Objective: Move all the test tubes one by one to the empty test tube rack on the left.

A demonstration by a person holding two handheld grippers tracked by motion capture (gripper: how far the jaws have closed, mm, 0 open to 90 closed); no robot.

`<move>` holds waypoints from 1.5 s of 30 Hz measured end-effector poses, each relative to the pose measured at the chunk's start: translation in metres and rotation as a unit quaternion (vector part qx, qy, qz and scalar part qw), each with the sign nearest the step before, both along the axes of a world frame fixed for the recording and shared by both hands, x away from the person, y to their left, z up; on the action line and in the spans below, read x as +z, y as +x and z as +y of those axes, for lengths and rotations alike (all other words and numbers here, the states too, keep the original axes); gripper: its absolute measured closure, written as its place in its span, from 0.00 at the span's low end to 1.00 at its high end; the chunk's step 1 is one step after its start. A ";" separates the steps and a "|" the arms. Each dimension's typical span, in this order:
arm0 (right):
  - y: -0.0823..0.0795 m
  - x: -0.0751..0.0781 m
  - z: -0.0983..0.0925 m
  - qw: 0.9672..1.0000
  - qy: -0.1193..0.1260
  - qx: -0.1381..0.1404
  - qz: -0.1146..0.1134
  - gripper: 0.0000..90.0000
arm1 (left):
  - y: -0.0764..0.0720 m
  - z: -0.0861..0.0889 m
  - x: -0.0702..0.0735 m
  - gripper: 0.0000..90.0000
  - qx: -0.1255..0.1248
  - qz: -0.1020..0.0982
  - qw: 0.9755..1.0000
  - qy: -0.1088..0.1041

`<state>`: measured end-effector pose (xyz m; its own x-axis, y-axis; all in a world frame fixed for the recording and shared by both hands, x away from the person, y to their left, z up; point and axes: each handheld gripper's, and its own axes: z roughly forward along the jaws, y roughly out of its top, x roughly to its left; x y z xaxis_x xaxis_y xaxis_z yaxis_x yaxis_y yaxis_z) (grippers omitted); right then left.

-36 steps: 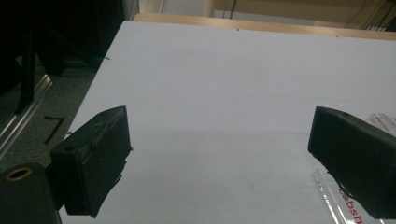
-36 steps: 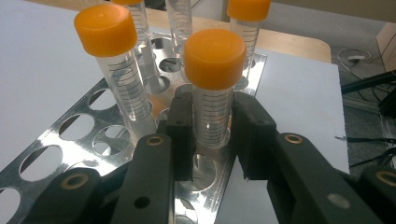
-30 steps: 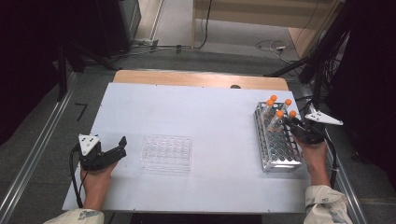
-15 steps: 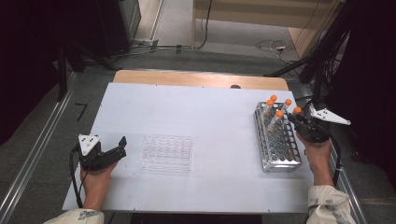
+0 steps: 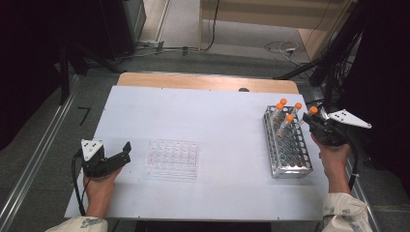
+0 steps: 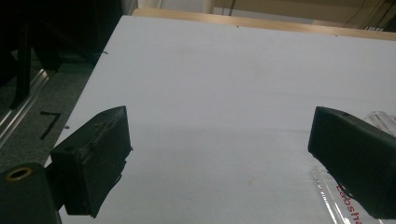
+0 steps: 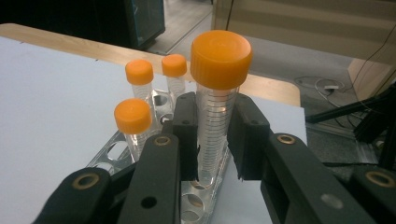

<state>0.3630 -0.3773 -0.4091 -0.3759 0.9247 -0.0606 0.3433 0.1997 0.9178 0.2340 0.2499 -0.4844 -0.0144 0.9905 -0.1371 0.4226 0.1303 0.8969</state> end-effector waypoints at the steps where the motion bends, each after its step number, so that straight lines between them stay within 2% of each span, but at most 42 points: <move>1: -0.001 0.002 -0.001 1.000 0.002 0.000 -0.002 0.80 | 0.000 0.000 0.000 0.07 0.000 0.000 1.000 0.000; 8: -0.009 0.011 -0.005 1.000 0.010 0.002 -0.008 0.80 | 0.000 0.000 0.000 0.07 0.002 0.002 1.000 0.003; 14: -0.022 0.018 -0.005 1.000 0.011 0.010 -0.009 0.80 | -0.002 0.001 0.001 0.07 0.007 -0.006 1.000 0.003; 18: -0.036 0.024 -0.002 1.000 0.011 0.021 -0.011 0.80 | -0.001 0.000 0.000 0.07 0.007 -0.004 1.000 0.002; 24: -0.048 0.026 0.006 0.999 0.009 0.040 -0.011 0.80 | 0.000 -0.001 -0.001 0.07 0.006 0.002 1.000 0.003; 32: -0.054 0.019 0.027 0.997 0.011 0.071 0.002 0.80 | -0.001 -0.001 0.001 0.07 0.005 -0.002 1.000 -0.001; 34: -0.056 0.019 0.039 0.996 0.012 0.089 0.007 0.80 | -0.001 -0.001 0.003 0.07 0.000 -0.005 1.000 -0.002; 39: -0.056 0.018 0.055 0.994 0.009 0.110 0.019 0.80 | -0.001 0.001 0.011 0.07 -0.016 -0.007 0.999 -0.027; 40: -0.056 0.017 0.063 0.992 0.006 0.121 0.021 0.80 | -0.001 0.000 0.013 0.07 -0.018 -0.008 0.999 -0.027; 42: -0.056 0.017 0.067 0.992 0.007 0.126 0.023 0.80 | -0.001 -0.003 0.017 0.07 -0.023 -0.010 0.999 -0.022; 45: -0.056 0.016 0.081 0.989 0.012 0.145 0.024 0.80 | 0.002 -0.009 0.023 0.07 -0.034 -0.015 0.999 -0.006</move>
<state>0.3067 -0.2965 -0.3932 -0.6277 0.7783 -0.0163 0.3173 0.2749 0.9076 0.2358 0.2409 -0.4613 0.0567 0.9874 -0.1476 0.4032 0.1126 0.9082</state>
